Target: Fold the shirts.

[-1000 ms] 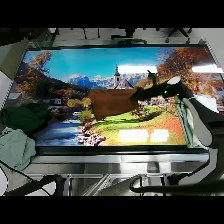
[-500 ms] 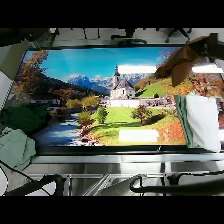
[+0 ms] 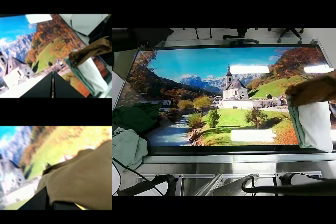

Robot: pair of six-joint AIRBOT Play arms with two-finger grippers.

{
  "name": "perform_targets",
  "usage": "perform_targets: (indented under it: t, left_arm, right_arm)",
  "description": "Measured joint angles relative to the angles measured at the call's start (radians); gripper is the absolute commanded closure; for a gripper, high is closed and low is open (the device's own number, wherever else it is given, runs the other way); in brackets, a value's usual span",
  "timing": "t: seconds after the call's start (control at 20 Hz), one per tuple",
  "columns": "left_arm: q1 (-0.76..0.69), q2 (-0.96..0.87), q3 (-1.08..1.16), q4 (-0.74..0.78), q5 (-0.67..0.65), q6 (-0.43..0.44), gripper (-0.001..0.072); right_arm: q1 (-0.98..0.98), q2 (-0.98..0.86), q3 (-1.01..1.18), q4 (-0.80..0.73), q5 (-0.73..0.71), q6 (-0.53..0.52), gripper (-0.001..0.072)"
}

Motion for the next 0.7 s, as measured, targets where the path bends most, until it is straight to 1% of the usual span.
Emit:
perform_targets:
  t: [0.15,0.35,0.7]
  left_arm:
    - [-0.018,-0.023,0.000,0.000,-0.043,0.000,0.0688]
    - [-0.070,-0.038,0.000,0.000,-0.069,0.011,0.0688]
    - [-0.142,-0.043,0.000,0.000,-0.080,0.043,0.0688]
  right_arm:
    - [-0.009,0.052,-0.040,-0.122,0.078,0.040,0.0695]
    - [-0.012,0.105,-0.132,-0.219,0.151,0.074,0.0696]
    - [-0.014,0.235,-0.411,-0.369,0.223,0.156,0.0694]
